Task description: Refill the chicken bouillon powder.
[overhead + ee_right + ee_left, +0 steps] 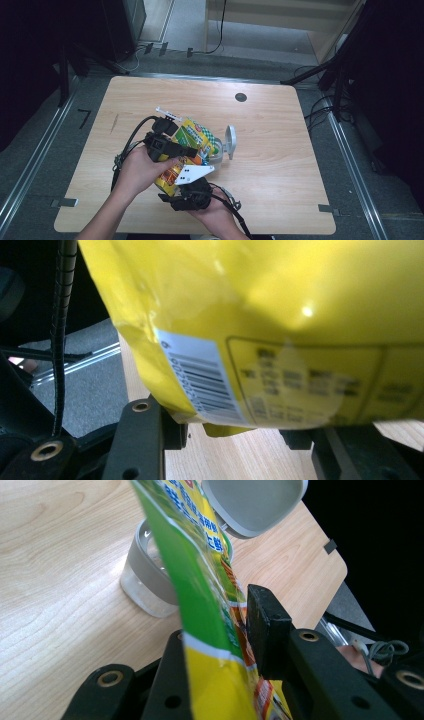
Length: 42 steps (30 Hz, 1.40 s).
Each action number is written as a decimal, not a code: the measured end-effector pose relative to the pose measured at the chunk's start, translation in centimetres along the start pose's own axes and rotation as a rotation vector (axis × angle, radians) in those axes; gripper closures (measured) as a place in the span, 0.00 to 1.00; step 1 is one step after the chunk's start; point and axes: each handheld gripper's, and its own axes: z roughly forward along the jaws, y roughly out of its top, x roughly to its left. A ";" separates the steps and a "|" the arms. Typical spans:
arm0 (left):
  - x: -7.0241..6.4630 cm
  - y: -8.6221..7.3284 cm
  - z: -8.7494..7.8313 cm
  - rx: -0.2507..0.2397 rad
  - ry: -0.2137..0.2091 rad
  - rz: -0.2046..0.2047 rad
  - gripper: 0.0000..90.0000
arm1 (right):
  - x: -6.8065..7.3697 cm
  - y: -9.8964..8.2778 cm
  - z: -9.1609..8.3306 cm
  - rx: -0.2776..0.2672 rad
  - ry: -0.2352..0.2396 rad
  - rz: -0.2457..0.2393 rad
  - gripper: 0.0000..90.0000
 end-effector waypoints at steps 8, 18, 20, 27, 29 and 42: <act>0.7 0.6 0.1 0.007 -0.036 -0.041 0.85 | 0.1 0.4 0.1 0.021 -0.025 -0.045 0.61; 0.9 0.5 -0.1 -0.013 -0.052 -0.052 0.78 | -0.1 0.6 0.3 0.019 -0.033 -0.029 0.64; 0.9 0.3 -0.1 -0.007 -0.049 -0.042 0.75 | -0.3 0.6 0.2 0.016 -0.035 -0.019 0.65; 0.7 0.1 -0.1 -0.008 -0.065 -0.040 0.72 | -0.8 0.6 -0.2 -0.002 -0.018 0.014 0.67; 0.5 0.0 0.1 0.005 -0.061 -0.046 0.71 | -0.8 0.6 -0.1 0.000 -0.013 0.023 0.67; 1.1 0.8 0.0 0.003 -0.047 -0.084 0.81 | 0.0 0.9 0.2 0.031 -0.051 -0.065 0.64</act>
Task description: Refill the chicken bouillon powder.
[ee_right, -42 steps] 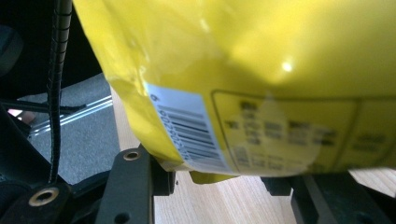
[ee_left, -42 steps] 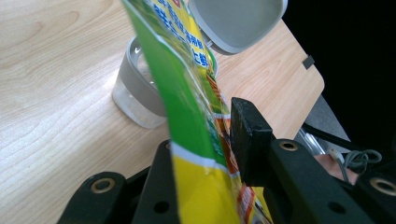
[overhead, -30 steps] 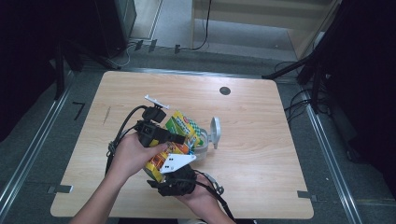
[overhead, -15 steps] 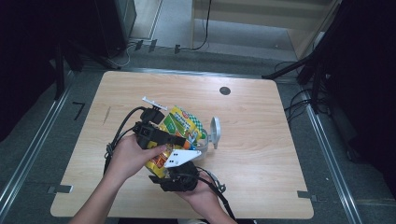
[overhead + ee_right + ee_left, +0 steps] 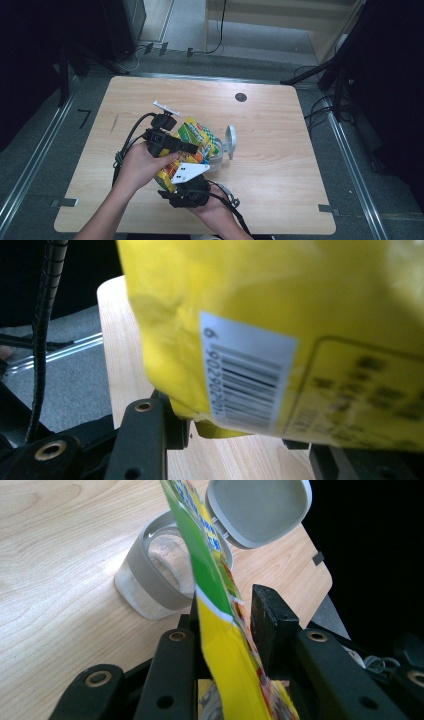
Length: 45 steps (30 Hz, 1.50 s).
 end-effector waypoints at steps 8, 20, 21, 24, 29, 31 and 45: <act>-0.1 1.2 -0.2 0.010 0.010 -0.019 0.77 | -0.6 0.7 0.2 -0.016 0.030 0.056 0.66; -0.9 1.8 -0.4 0.054 0.049 0.023 0.71 | -1.8 1.1 0.3 -0.066 0.055 0.122 0.68; -0.9 1.8 -0.3 0.058 0.060 0.019 0.74 | -1.7 1.2 0.2 -0.063 0.055 0.119 0.68; -0.7 2.1 -0.3 0.074 0.081 0.016 0.78 | -1.5 1.4 0.1 -0.057 0.051 0.107 0.66; -0.5 2.6 -0.3 0.086 0.102 -0.001 0.80 | -0.9 1.5 0.2 -0.037 0.039 0.036 0.63; -0.3 2.9 -0.3 0.087 0.107 -0.014 0.80 | -0.4 1.6 0.2 -0.024 0.000 -0.013 0.63; -0.6 3.0 -0.6 0.059 0.075 0.019 0.72 | -1.1 1.9 0.3 -0.060 0.013 0.076 0.68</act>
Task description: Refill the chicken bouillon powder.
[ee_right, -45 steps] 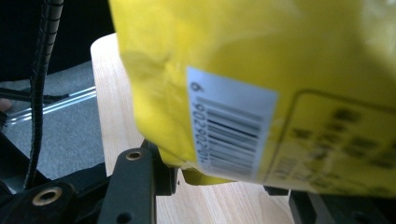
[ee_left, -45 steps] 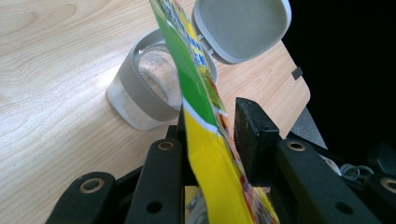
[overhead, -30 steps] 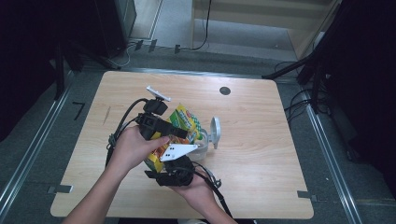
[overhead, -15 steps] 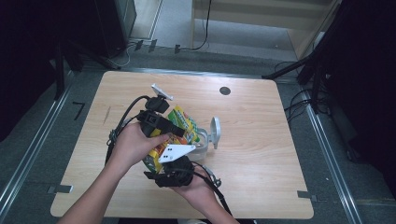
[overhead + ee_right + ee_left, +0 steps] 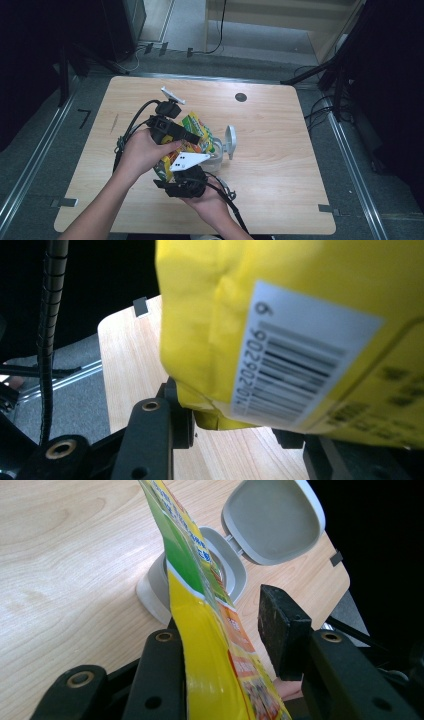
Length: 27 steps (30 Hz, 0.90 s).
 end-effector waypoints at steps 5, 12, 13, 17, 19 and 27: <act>-0.2 0.0 -0.1 -0.009 0.008 0.019 0.73 | -0.1 0.1 0.0 -0.011 0.008 0.013 0.68; 0.0 0.5 -0.3 0.003 0.050 0.016 0.78 | 0.4 0.2 0.2 -0.008 0.001 -0.023 0.63; 0.1 0.6 -0.4 0.006 0.046 0.008 0.78 | 0.5 0.3 0.1 -0.006 -0.004 -0.032 0.63; -0.1 0.7 -0.2 -0.002 0.037 0.006 0.78 | 0.2 0.4 0.0 -0.011 -0.007 -0.026 0.69; -0.5 0.9 0.0 0.005 0.028 0.019 0.77 | 0.2 0.4 0.1 -0.012 -0.006 -0.015 0.70; -1.0 0.9 0.2 0.024 0.047 0.085 0.77 | -0.2 0.4 0.2 -0.039 0.003 0.027 0.71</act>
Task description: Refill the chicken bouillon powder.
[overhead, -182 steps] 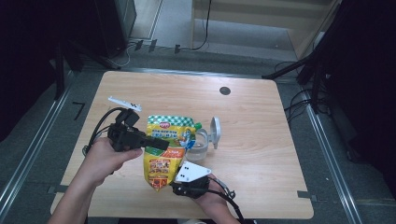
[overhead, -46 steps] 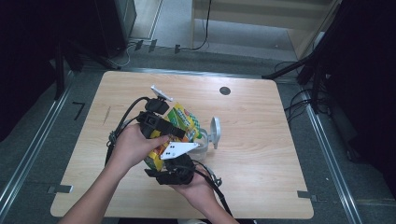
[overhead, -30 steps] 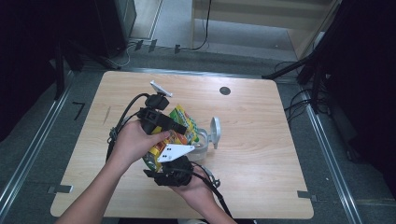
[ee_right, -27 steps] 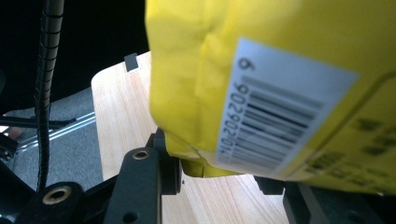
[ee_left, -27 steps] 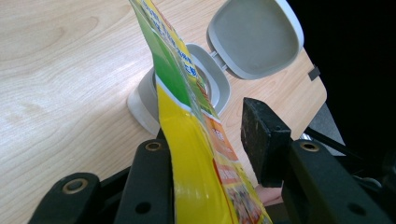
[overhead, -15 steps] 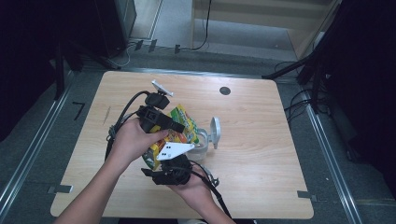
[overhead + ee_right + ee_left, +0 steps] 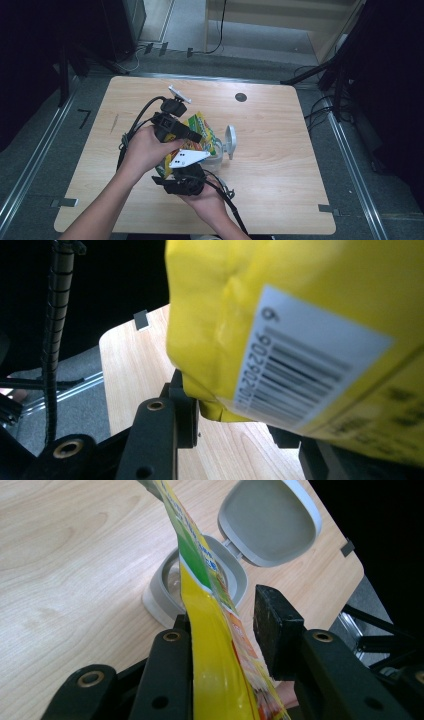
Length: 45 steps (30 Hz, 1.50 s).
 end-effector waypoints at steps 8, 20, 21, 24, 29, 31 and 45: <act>0.0 0.2 -0.2 0.014 0.007 0.010 0.84 | -0.1 0.2 0.2 -0.004 0.008 0.016 0.70; -0.2 1.2 -0.5 0.030 0.028 0.001 0.90 | 0.1 0.9 0.4 -0.017 -0.019 -0.016 0.72; -0.4 1.3 -0.4 0.032 0.022 0.003 0.90 | 0.1 1.0 0.5 -0.014 -0.030 -0.011 0.73; -0.6 1.5 -0.4 0.037 0.023 0.010 0.90 | 0.0 0.9 0.6 -0.029 -0.031 0.009 0.74; -0.5 1.8 -0.5 0.044 0.031 0.004 0.90 | -0.2 1.1 0.7 -0.042 -0.033 0.012 0.74; -0.3 2.0 -0.5 0.048 0.033 0.003 0.90 | -0.2 1.3 0.8 -0.043 -0.028 0.022 0.74; 1.0 2.4 -0.4 0.061 0.002 -0.040 0.90 | -0.2 1.7 0.8 -0.020 -0.024 0.036 0.69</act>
